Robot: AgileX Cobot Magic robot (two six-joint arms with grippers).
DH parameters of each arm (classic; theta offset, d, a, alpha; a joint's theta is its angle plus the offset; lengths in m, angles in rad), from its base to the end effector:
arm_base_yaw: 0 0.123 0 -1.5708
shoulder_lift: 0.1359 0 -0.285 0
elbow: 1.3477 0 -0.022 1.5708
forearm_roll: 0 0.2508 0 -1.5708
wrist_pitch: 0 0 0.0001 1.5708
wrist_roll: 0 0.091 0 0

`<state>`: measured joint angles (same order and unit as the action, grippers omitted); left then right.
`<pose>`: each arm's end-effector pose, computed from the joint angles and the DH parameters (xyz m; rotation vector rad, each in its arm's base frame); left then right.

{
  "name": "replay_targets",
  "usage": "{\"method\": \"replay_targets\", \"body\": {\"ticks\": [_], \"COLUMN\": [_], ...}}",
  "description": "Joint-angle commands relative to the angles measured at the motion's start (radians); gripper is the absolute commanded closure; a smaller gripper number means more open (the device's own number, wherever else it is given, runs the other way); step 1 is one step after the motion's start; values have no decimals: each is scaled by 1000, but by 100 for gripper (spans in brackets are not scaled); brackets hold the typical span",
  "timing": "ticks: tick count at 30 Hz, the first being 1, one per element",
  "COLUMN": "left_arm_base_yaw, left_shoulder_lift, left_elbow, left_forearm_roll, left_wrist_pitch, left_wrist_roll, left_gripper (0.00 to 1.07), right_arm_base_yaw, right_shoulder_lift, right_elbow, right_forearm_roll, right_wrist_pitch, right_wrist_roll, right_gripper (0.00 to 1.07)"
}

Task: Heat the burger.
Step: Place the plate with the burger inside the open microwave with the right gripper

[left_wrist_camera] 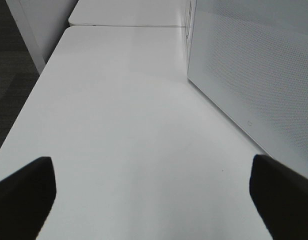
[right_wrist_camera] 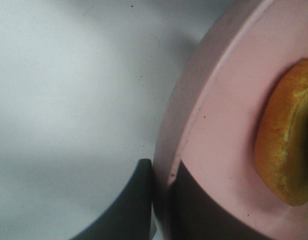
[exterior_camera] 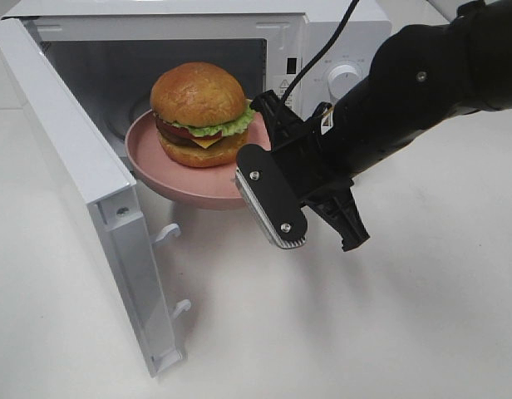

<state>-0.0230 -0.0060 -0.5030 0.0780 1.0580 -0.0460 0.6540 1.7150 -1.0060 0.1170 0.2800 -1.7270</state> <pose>-0.0060 0.0063 0.2785 -0.0272 2.0303 0.0497 0.2775 0.2164 0.1974 -2.2784 1.0474 -0.3680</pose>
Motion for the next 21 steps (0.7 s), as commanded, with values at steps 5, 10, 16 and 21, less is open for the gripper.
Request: {"method": "replay_targets", "body": {"ticks": [5,10,16,21], "left_arm_base_yaw": [2,2,2,2], "left_shoulder_lift": [-18,-18,-18,-18], "left_elbow": [2,2,2,2], "left_forearm_roll": [-7,-7,-7,-7], "left_wrist_pitch": [-16,-16,-16,-16], "left_wrist_roll": [-4,-4,-4,-4], "left_gripper": [9,9,9,9], "right_arm_base_yaw": [7,27,47,49], "right_shoulder_lift": [43,85,119,160], "right_elbow": [-91,-135,-167,-207], "right_forearm_roll": [-65,-152,-271,-348], "right_wrist_pitch": [-37,-35,-34,-32], "right_wrist_roll": [82,193,308,424], "right_gripper": [107,107,107,107]}}
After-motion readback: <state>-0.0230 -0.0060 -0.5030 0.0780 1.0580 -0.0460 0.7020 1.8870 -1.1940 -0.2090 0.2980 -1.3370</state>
